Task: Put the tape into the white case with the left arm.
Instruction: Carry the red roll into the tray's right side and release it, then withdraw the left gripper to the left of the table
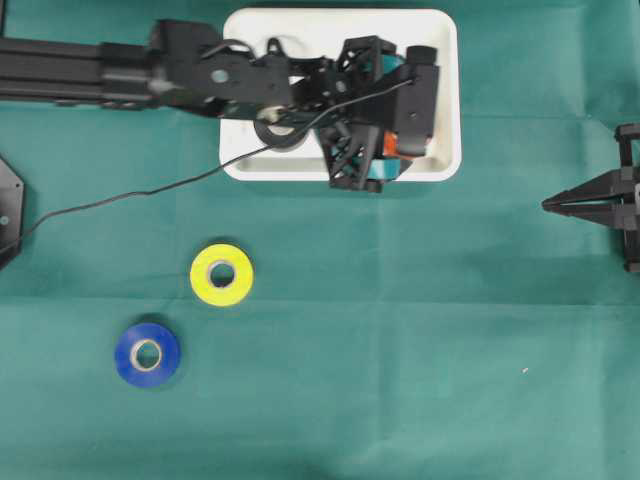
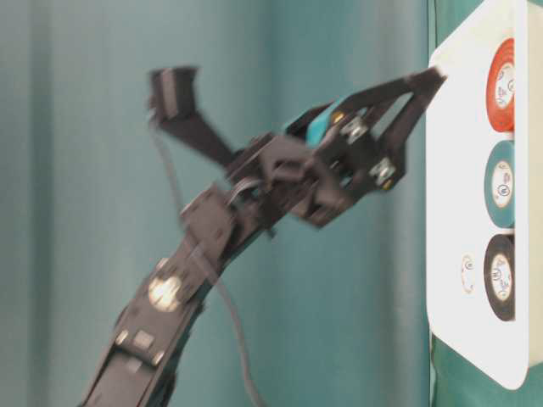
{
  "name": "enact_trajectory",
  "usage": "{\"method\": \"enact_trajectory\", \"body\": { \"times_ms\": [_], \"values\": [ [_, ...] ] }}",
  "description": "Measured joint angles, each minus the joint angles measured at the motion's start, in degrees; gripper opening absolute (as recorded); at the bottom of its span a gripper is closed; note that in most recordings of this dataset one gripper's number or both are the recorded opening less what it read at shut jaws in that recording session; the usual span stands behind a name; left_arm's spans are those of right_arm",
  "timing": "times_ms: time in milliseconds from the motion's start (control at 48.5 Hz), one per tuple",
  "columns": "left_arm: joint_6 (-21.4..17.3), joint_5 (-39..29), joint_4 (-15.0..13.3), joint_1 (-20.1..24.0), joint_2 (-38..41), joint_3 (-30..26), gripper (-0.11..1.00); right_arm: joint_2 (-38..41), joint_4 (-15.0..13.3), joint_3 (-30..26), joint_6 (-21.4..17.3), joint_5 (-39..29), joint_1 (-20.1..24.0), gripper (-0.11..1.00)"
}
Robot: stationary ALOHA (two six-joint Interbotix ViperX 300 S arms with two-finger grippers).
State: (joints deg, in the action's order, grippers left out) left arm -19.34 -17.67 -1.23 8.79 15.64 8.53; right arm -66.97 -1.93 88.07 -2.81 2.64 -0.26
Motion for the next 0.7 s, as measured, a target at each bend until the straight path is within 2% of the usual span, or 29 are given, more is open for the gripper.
{"method": "enact_trajectory", "body": {
  "times_ms": [309,700],
  "values": [
    [3.2,0.5,0.0,-2.3,-12.2,11.4,0.92,0.0,0.0,0.0,0.0,0.0,0.0,-0.09],
    [3.6,2.9,-0.1,-3.3,-24.7,26.0,0.91,0.0,0.0,0.0,0.0,0.0,0.0,-0.09]
  ]
}}
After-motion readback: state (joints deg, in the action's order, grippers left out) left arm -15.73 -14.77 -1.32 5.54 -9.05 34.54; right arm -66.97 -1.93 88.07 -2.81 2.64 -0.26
